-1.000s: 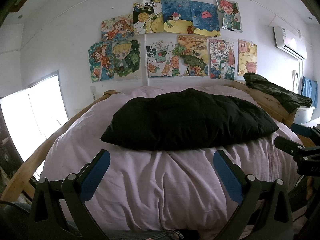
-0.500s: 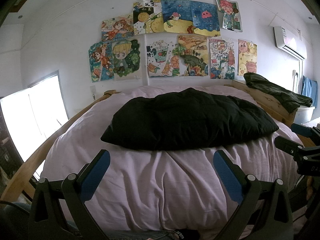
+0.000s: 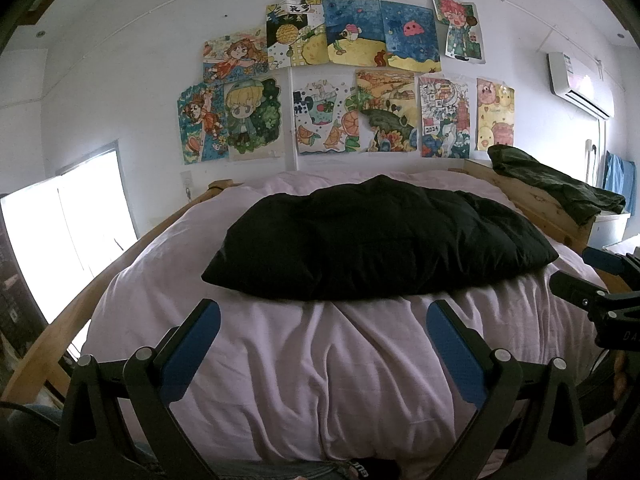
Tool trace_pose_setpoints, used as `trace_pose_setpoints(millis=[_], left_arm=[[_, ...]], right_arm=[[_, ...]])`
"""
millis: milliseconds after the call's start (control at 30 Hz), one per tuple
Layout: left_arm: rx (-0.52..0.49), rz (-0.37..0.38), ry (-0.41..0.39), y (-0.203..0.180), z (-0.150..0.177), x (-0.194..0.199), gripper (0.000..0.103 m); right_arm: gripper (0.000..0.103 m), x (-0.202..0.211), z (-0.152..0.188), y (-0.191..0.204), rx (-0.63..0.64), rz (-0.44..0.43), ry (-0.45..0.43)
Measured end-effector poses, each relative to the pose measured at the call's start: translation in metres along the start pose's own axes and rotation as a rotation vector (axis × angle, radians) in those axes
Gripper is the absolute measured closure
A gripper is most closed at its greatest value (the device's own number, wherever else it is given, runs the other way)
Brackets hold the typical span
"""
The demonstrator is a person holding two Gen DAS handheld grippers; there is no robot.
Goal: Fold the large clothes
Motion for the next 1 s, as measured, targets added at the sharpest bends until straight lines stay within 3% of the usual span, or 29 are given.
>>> trace_pose_setpoints(millis=[767,1000], left_arm=[[0.009,0.013,-0.001,0.0001,0.0013,0.0008,0.002],[0.021,-0.013,-0.013,0.0034,0.0056,0.0009,0.002]], right_arm=[[0.000,0.0006,-0.0019,0.0013,-0.003,0.002,0.001],[0.000,0.0003,-0.0019,0.0012,-0.004,0.001,0.001]])
Point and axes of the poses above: each gripper's, at about its wrist camera, not at the fingertips, and x roughly against the way its jaws point, y to its left, z to its underside, the point moved 3 cm from there along -x, roughly the way its jaws point, and after that the axes turned 3 degrees about -z, right-handed, at the moved point
